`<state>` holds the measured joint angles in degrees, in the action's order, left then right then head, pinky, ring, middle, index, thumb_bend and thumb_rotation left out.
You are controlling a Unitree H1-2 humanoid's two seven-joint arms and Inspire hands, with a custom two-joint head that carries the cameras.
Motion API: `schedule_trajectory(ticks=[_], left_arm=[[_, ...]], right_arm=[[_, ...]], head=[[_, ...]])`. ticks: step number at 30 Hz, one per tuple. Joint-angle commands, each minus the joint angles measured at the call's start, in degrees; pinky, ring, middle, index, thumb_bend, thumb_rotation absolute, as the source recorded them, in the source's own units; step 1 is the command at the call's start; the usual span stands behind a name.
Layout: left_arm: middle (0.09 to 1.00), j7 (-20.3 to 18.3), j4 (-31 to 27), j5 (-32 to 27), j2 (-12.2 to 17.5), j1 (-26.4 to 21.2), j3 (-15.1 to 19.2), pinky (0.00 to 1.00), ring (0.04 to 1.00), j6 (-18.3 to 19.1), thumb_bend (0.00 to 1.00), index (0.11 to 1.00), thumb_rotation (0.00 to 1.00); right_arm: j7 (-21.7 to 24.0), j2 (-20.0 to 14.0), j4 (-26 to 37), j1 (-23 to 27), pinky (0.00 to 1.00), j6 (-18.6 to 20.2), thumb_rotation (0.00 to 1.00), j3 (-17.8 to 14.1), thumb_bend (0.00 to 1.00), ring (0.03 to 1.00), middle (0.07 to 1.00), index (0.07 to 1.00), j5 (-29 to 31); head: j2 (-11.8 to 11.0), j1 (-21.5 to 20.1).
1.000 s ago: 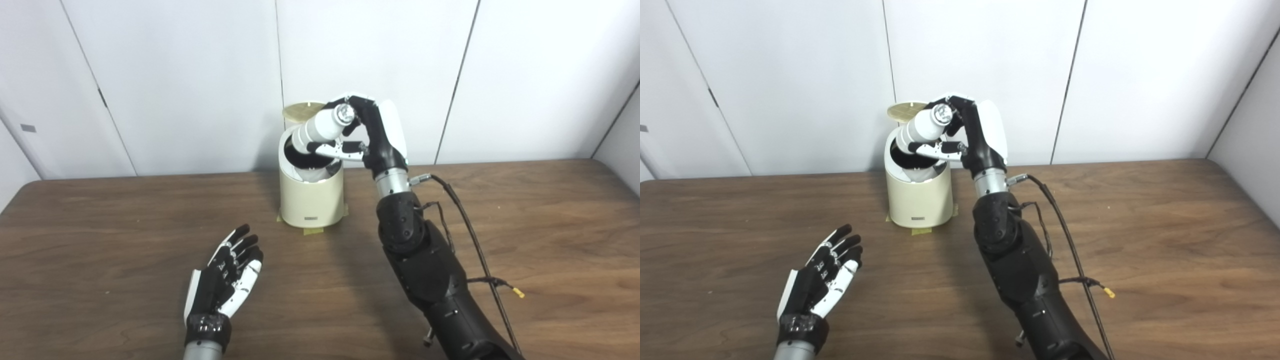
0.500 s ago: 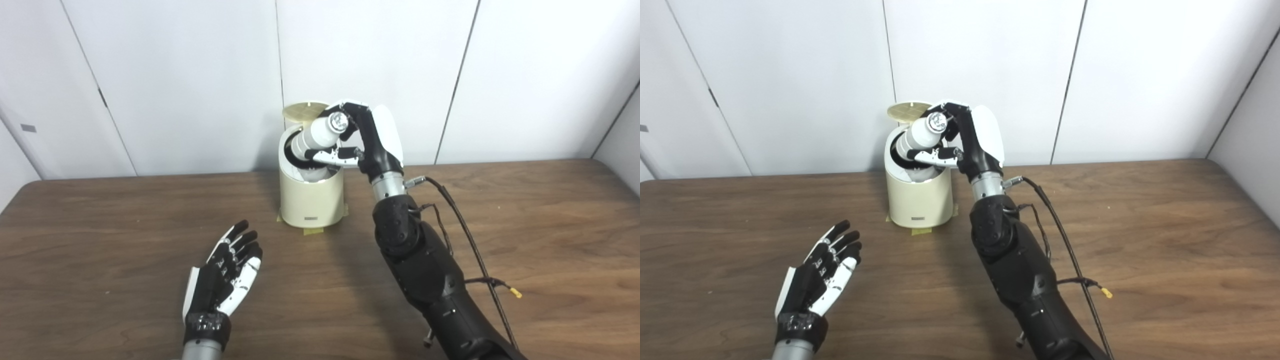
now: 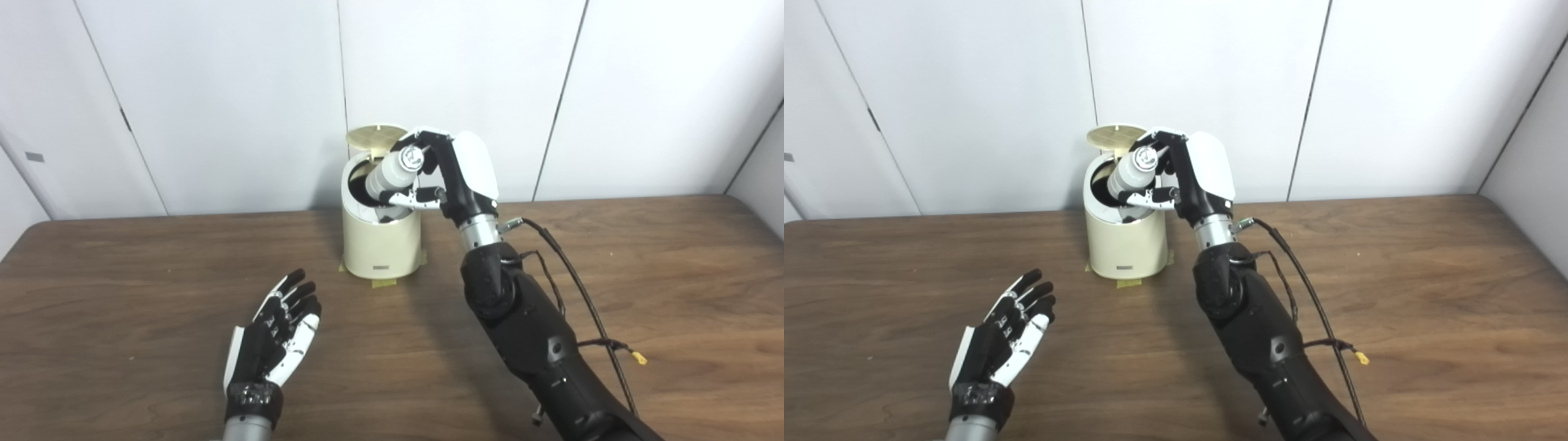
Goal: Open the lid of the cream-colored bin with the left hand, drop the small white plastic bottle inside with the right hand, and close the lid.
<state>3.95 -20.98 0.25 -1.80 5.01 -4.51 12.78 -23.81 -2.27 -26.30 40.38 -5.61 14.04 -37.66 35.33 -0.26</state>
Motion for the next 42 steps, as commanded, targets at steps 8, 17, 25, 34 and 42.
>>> schedule_trajectory(ticks=[8,17,25,34,42], left_arm=[[0.830,0.2,-2.0,0.6,-1.2,1.5,-0.1,0.80,0.821,-0.9,0.43,0.880,0.35],[0.831,0.0,-1.6,0.4,-1.1,1.4,-0.1,0.80,0.822,-1.5,0.44,0.844,0.33],[0.823,-0.2,-1.6,0.1,-1.2,1.4,-0.1,0.79,0.818,-1.6,0.46,0.832,0.33],[0.811,0.0,-1.7,0.3,-1.3,1.4,-0.1,0.79,0.812,-1.2,0.46,0.812,0.32],[0.812,-0.1,-1.7,0.0,-1.3,1.4,0.0,0.79,0.814,-1.3,0.46,0.813,0.30]], right_arm=[[1.5,-0.4,2.7,3.6,0.40,2.8,0.00,0.6,0.52,0.419,0.493,0.534,-2.1],[3.1,-0.8,3.3,3.7,0.45,6.5,0.12,1.6,0.92,0.544,0.613,0.657,-3.8],[4.1,-1.0,3.7,3.7,0.47,8.6,0.16,2.0,0.99,0.579,0.660,0.714,-4.4],[3.9,-1.3,3.5,3.5,0.49,8.5,0.16,2.1,0.96,0.601,0.716,0.689,-3.9],[0.1,-0.8,4.2,2.3,0.38,4.8,0.03,0.4,0.62,0.472,0.521,0.526,-1.6]], head=[[0.3,-0.4],[0.4,-0.4],[0.4,-0.4],[0.5,-0.4],[0.6,-0.4]])
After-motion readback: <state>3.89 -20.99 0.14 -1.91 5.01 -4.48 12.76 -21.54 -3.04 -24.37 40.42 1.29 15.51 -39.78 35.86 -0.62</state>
